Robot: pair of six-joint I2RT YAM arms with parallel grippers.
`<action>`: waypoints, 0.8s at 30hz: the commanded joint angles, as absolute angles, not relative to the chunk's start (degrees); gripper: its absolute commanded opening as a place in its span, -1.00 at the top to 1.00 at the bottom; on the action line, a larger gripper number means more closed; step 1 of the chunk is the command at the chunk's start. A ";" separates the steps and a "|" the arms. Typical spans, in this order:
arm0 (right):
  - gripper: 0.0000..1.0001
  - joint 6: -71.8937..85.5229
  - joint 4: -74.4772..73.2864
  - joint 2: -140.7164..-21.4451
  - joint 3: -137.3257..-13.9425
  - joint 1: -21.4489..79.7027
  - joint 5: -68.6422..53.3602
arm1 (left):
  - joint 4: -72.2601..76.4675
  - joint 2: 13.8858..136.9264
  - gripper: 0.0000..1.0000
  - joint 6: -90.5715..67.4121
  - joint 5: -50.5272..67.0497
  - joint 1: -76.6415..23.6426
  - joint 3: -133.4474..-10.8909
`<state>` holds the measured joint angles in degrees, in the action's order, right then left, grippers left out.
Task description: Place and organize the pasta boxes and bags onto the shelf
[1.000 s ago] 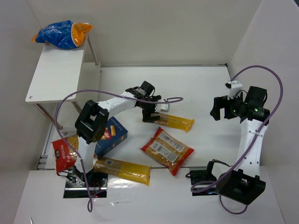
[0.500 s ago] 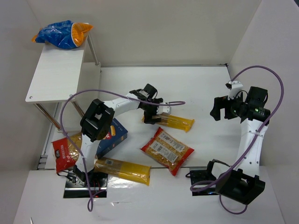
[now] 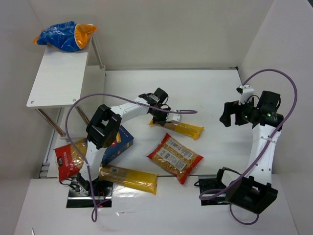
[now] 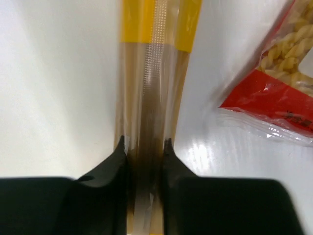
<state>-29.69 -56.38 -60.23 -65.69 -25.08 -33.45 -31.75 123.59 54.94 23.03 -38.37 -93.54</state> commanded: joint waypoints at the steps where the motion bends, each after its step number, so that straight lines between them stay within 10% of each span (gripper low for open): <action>1: -1.00 -30.23 -57.22 -60.12 -68.64 -25.58 -34.89 | -36.29 127.35 1.00 55.47 23.20 -39.20 -94.92; 24: -1.00 -29.18 -53.97 -56.34 -65.39 -25.58 -34.89 | -25.05 109.08 1.00 18.55 26.02 -28.66 -99.22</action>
<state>-29.61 -56.47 -58.02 -65.87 -25.08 -33.87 -30.57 115.42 23.59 23.38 -29.21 -96.23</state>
